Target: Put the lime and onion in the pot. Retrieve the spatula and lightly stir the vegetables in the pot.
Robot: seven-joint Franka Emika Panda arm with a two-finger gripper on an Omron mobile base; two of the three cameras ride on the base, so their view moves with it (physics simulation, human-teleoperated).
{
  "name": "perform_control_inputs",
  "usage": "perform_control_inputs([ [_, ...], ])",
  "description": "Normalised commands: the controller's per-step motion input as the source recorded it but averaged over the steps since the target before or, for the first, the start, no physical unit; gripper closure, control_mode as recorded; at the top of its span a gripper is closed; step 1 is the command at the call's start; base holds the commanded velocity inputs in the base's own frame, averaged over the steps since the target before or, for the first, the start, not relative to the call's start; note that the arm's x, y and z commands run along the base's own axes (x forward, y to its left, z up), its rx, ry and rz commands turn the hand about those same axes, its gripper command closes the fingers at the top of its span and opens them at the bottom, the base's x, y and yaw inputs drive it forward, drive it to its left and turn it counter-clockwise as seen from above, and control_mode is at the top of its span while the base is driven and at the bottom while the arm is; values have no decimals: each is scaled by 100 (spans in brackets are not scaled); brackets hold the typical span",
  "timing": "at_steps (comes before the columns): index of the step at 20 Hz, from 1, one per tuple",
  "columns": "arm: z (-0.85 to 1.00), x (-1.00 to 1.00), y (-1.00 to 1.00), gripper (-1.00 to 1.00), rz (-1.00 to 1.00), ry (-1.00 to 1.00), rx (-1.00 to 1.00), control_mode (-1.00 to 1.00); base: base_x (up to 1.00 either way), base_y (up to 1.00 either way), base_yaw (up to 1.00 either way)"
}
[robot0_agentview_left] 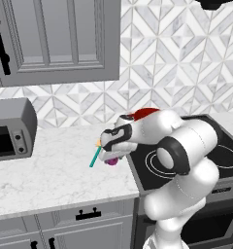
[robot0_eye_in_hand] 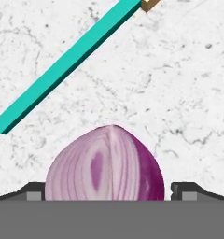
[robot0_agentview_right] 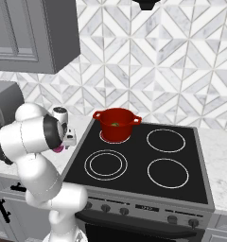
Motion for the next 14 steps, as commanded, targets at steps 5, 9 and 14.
perform_control_inputs([
  [5, -1, -2, 0, 100, 0, 0, 0, -100, 0, 0, 0],
  [9, 0, 0, 0, 100, 0, 0, 0, -100, 0, 0, 0],
  [14, 35, -10, -20, 100, -1, -10, -4, -100, 0, 0, 0],
])
